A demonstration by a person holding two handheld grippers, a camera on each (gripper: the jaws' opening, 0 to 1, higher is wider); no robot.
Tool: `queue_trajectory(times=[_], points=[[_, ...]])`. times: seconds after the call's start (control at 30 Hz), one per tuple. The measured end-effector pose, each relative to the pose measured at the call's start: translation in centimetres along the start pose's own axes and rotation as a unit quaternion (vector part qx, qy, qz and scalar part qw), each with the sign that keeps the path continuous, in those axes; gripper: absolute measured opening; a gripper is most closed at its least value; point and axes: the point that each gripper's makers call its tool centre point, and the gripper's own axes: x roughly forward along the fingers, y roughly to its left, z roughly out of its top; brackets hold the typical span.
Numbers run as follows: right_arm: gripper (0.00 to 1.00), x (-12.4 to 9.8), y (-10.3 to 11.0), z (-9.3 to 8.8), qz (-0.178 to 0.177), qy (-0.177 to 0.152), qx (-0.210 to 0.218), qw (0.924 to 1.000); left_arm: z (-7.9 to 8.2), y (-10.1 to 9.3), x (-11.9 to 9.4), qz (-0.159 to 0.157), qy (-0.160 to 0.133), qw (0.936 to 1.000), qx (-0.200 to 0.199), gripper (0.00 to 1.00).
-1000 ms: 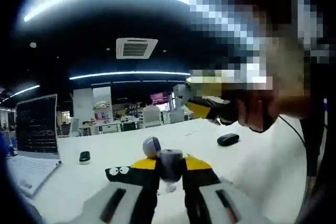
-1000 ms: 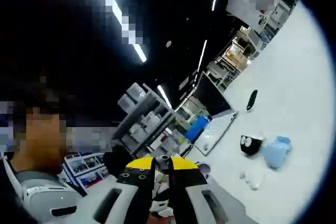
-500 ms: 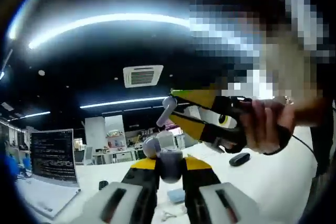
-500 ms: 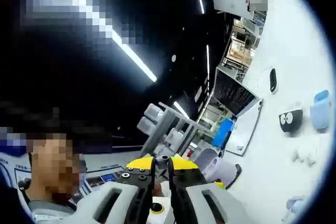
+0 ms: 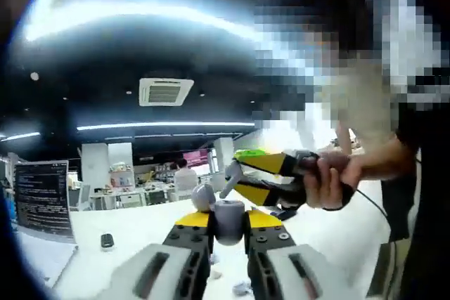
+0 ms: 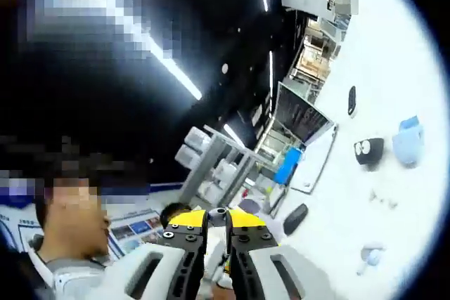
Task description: Pick up the earbuds from the table and place the earbuds into the earbud case
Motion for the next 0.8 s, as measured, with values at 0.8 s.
queue_trajectory(times=[0.8], points=[[0.09,-6.4,4.2,-3.7,0.074,0.407,-0.192,0.8902,-2.7,-7.4,1.2,-0.322,0.068,0.8929,-0.307,0.19]])
